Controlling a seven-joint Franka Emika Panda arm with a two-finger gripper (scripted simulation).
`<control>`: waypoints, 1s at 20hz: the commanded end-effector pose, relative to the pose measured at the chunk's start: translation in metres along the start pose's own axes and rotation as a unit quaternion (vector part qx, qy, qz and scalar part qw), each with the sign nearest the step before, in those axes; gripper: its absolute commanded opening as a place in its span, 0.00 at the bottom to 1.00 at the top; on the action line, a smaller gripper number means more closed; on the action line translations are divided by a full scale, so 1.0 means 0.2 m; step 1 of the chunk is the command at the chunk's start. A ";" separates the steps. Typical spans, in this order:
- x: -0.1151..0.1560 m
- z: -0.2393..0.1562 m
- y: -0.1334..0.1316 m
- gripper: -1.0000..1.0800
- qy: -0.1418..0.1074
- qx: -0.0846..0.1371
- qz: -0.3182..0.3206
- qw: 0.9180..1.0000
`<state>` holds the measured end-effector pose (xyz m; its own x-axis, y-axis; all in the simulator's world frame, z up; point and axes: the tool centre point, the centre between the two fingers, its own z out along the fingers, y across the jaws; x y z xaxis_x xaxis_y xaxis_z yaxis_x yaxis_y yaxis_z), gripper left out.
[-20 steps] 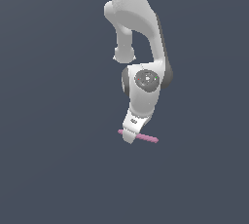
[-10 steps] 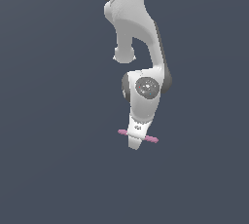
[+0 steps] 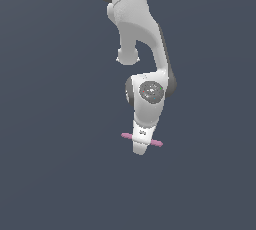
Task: Pick up the object and move it to a goal position.
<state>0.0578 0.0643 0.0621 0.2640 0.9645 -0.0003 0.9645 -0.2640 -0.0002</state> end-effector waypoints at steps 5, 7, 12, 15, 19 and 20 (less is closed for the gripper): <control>0.00 0.09 0.00 0.96 0.000 0.000 -0.001 1.000; 0.00 0.14 0.00 0.96 0.000 0.000 -0.002 1.000; 0.00 0.24 -0.01 0.96 0.000 0.000 -0.003 1.000; 0.00 0.25 0.00 0.96 0.000 0.000 -0.003 1.000; 0.00 0.25 0.00 0.00 0.000 0.000 -0.003 1.000; 0.00 0.25 0.00 0.00 0.000 0.000 -0.003 1.000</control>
<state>0.0577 0.0648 0.0121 0.2588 0.9659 -0.0004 0.9659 -0.2588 -0.0004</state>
